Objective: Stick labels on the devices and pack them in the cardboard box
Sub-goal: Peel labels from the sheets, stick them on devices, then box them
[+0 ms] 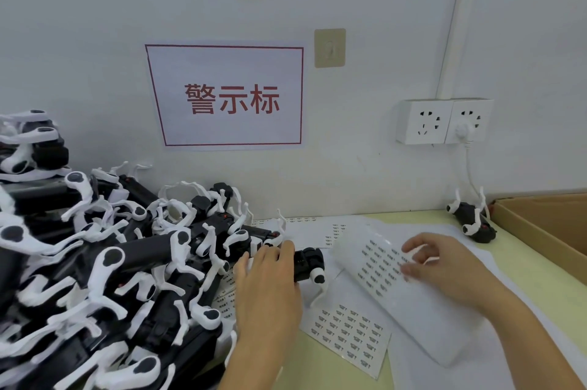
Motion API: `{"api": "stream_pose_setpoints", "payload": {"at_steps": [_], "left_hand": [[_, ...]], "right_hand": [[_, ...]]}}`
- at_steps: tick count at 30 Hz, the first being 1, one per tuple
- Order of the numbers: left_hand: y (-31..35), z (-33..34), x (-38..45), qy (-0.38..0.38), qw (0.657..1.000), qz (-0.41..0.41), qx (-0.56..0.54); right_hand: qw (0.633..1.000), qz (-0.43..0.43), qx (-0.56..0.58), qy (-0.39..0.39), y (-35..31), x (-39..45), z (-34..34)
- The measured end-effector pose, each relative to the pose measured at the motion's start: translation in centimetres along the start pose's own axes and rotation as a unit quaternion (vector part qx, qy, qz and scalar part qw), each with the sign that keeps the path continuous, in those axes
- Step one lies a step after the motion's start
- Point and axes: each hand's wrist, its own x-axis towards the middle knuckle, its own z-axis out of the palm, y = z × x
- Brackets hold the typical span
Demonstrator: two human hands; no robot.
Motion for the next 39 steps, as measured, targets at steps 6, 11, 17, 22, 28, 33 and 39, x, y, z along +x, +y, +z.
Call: {"api": "stream_pose_setpoints", "payload": {"at_steps": [6, 11, 17, 22, 28, 33, 39], "left_hand": [[0.5, -0.4, 0.1, -0.002, 0.999, 0.013, -0.046], [1.2, -1.1, 0.3, 0.07, 0.965, 0.07, -0.243], [2.7, -2.4, 0.0, 0.103, 0.917, 0.135, -0.362], [3.0, -3.2, 0.2, 0.158, 0.924, 0.135, -0.319], [2.7, -3.8, 0.4, 0.174, 0.917, 0.103, -0.343], [2.7, -3.7, 0.5, 0.172, 0.908, 0.097, -0.369], [2.6, -3.5, 0.7, 0.177, 0.9, 0.092, -0.387]], "right_hand": [[0.992, -0.087, 0.042, 0.079, -5.2, 0.5, -0.2], [0.99, -0.112, 0.079, 0.041, -7.6, 0.0, 1.4], [0.972, -0.141, 0.186, -0.041, -9.5, -1.1, 2.4], [0.925, -0.145, 0.323, -0.134, -10.2, -1.6, 2.4], [0.891, -0.14, 0.387, -0.191, -10.1, -1.7, 2.0], [0.915, -0.144, 0.343, -0.155, -10.3, -1.7, 2.5], [0.934, -0.151, 0.293, -0.14, -10.6, -1.9, 2.8]]}}
